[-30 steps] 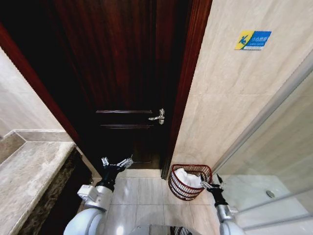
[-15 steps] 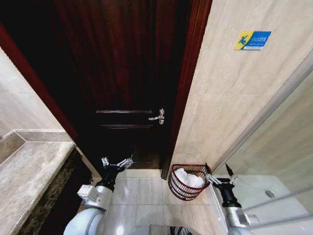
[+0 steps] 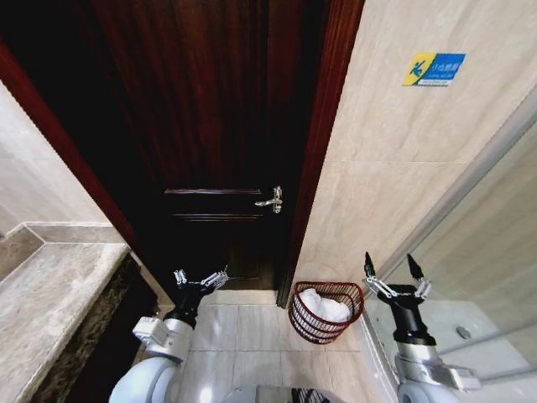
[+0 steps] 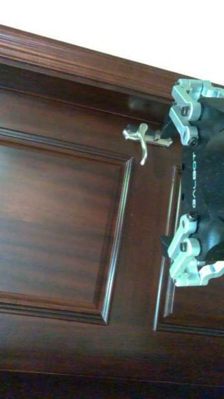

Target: Discard the used towel into the hamper.

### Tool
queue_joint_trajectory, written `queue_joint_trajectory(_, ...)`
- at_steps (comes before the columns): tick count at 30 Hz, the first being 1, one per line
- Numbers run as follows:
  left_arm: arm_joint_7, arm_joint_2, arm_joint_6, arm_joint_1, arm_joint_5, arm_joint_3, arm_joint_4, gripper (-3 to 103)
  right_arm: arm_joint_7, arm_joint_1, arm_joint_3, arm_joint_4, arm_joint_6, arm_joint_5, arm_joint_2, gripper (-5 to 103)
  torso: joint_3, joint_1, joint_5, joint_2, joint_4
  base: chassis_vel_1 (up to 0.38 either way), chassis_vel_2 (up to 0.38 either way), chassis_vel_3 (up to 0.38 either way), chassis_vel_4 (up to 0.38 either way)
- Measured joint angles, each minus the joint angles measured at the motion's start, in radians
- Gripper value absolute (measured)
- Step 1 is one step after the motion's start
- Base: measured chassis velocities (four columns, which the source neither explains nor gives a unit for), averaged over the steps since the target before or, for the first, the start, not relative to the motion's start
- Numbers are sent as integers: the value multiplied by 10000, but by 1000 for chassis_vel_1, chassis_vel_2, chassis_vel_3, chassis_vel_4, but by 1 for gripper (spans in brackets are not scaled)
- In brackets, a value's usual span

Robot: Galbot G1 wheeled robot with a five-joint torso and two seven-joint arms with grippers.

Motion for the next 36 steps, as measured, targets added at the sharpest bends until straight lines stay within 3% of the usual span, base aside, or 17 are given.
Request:
queue_joint_trajectory(8,0,0,0,0,0,0,0,100,-178,-3,-5,316,169,76,-29,100,0,0,1,0,0,0,0,0,0)
queue_joint_trajectory(25,0,0,0,0,0,1,0,100,-504,-245,61,31,1312,239,-180,100,0,0,2,0,-1,-32,-34,28,32)
queue_joint_trajectory(36,1,0,0,0,0,1,0,100,-540,-101,74,-115,1501,171,-157,100,1,2,0,-1,-1,46,-72,-57,65)
